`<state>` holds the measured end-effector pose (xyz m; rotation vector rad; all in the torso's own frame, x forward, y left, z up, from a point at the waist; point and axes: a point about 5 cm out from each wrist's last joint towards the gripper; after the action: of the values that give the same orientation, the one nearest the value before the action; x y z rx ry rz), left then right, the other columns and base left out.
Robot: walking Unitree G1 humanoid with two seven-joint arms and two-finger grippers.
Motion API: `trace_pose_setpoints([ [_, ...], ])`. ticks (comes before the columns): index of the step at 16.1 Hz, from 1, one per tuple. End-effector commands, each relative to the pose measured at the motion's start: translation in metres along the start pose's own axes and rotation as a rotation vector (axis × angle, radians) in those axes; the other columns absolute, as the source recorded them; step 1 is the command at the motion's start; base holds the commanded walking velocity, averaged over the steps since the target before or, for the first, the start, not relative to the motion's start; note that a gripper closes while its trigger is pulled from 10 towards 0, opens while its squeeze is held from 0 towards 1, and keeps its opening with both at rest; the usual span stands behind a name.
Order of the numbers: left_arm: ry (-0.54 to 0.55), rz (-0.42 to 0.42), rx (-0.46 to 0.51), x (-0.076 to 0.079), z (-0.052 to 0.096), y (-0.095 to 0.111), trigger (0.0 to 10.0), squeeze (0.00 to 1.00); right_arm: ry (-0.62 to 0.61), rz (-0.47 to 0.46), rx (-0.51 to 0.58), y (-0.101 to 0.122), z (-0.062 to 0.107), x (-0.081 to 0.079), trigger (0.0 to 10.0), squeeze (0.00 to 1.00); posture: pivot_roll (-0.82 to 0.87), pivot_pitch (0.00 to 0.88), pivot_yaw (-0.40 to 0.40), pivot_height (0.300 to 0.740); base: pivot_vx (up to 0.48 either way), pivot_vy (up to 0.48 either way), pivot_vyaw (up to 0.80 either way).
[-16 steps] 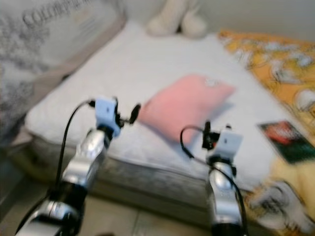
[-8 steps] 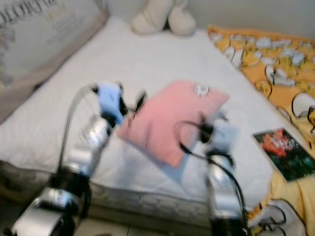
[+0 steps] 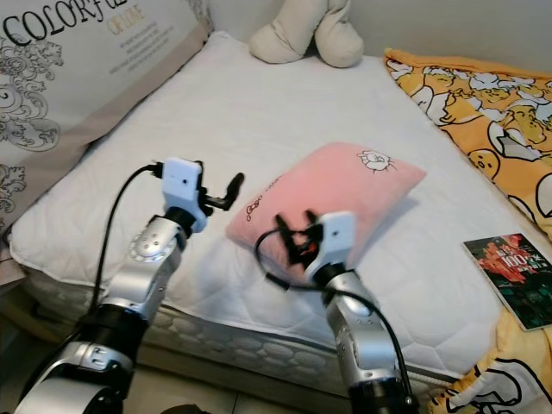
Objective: Clean up the room
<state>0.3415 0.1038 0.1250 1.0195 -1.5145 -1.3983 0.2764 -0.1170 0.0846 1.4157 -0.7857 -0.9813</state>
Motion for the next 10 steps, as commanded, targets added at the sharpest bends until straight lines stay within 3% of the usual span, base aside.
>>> trace_pose_setpoints([
  [1, 0.005, -0.017, -0.004, -0.004, 0.003, 0.001, 10.0, 0.0, 0.067, 0.017, -0.008, 0.004, 0.007, -0.003, 10.0, 0.0, 0.04, 0.0, 0.004, 0.74, 0.0, 0.0, 0.0],
  [3, 0.016, -0.018, -0.008, -0.007, 0.004, 0.001, 10.0, 0.0, 0.114, 0.014, -0.066, -0.003, 0.019, -0.003, 10.0, 0.0, 0.04, 0.0, 0.0, 0.74, 0.0, 0.0, 0.0],
  [7, -0.002, -0.008, -0.014, 0.0, 0.003, -0.001, 10.0, 0.0, 0.011, 0.157, -0.244, -0.039, 0.039, 0.024, 10.0, 0.0, 0.02, 0.0, 0.005, 0.74, 0.0, 0.0, 0.0],
  [10, -0.006, -0.003, -0.019, 0.0, 0.002, -0.001, 10.0, 0.0, -0.058, 0.18, -0.265, -0.038, 0.05, 0.039, 10.0, 0.0, 0.01, 0.0, 0.012, 0.74, 0.0, 0.0, 0.0],
])
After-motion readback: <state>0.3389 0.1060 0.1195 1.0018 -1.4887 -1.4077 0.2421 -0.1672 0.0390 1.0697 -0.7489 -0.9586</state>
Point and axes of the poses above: a point about 5 cm out from each wrist's last joint towards the gripper, its own z axis pointing back from the gripper into the wrist, its own y axis along the axis of the wrist's last joint, x = y × z, and after that the axes turned 5 degrees about z, right-handed
